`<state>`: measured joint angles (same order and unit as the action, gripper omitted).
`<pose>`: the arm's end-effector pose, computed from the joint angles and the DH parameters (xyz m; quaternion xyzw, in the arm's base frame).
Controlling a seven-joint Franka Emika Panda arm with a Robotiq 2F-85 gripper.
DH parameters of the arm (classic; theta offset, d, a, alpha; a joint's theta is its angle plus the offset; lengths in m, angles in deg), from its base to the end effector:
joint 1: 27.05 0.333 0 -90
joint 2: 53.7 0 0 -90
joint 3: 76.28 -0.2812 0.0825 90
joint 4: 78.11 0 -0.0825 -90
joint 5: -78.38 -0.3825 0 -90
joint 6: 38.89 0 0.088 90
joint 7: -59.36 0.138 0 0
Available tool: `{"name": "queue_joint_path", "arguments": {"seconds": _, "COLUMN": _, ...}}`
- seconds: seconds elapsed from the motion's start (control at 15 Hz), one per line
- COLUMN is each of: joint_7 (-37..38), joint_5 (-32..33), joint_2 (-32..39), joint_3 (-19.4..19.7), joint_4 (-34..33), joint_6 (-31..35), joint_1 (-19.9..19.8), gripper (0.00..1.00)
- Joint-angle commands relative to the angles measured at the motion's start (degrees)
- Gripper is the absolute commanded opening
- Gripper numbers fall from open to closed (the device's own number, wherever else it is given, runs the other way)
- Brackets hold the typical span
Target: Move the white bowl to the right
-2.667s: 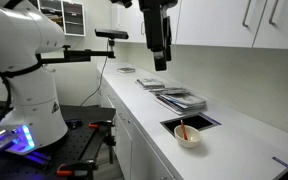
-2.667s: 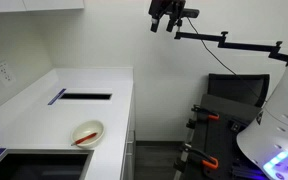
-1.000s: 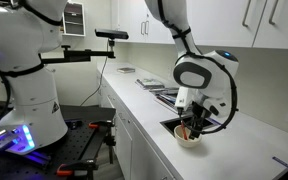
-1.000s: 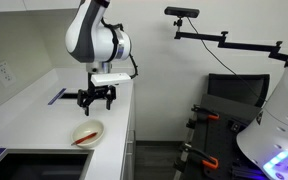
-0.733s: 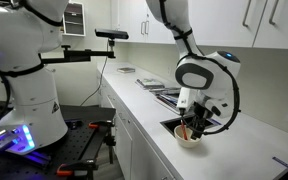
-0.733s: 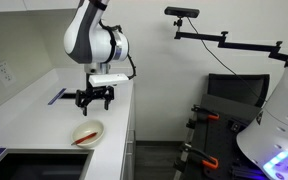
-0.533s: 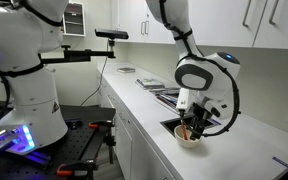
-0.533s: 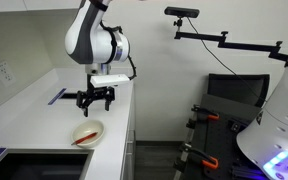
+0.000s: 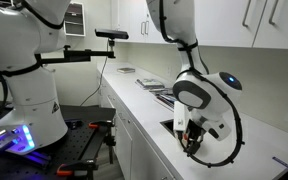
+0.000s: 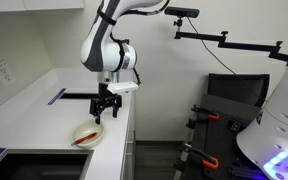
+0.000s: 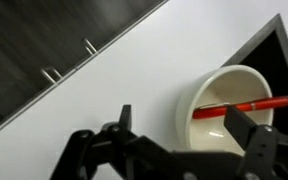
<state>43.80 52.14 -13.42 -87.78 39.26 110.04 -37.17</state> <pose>0.5360 0.0255 0.0295 -0.9798 0.0763 0.0570 0.1758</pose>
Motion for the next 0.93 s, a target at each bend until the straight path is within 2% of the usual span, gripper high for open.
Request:
{"name": "queue_joint_path", "arguments": {"seconds": 0.0, "joint_7": 0.2, "joint_5": -0.9, "joint_2": 4.9, "joint_3": -2.2, "joint_4": -5.3, "joint_6": -2.6, "joint_1": -1.9, "gripper": 1.0}}
{"name": "queue_joint_path", "arguments": {"seconds": 0.2, "joint_7": 2.6, "joint_5": -0.3, "joint_2": 8.3, "joint_3": -2.3, "joint_4": -9.3, "joint_6": -2.7, "joint_1": -1.0, "gripper": 1.0}}
{"name": "queue_joint_path", "arguments": {"seconds": 0.27, "joint_7": 3.8, "joint_5": 0.1, "joint_2": 9.2, "joint_3": -2.1, "joint_4": -10.7, "joint_6": -3.3, "joint_1": -0.5, "gripper": 0.82}}
{"name": "queue_joint_path", "arguments": {"seconds": 0.53, "joint_7": 6.7, "joint_5": 0.7, "joint_2": 11.6, "joint_3": -1.2, "joint_4": -14.4, "joint_6": -5.7, "joint_1": 0.6, "gripper": 0.51}}
{"name": "queue_joint_path", "arguments": {"seconds": 0.87, "joint_7": 6.8, "joint_5": 0.7, "joint_2": 11.8, "joint_3": -0.9, "joint_4": -15.7, "joint_6": -6.6, "joint_1": 0.5, "gripper": 0.12}}
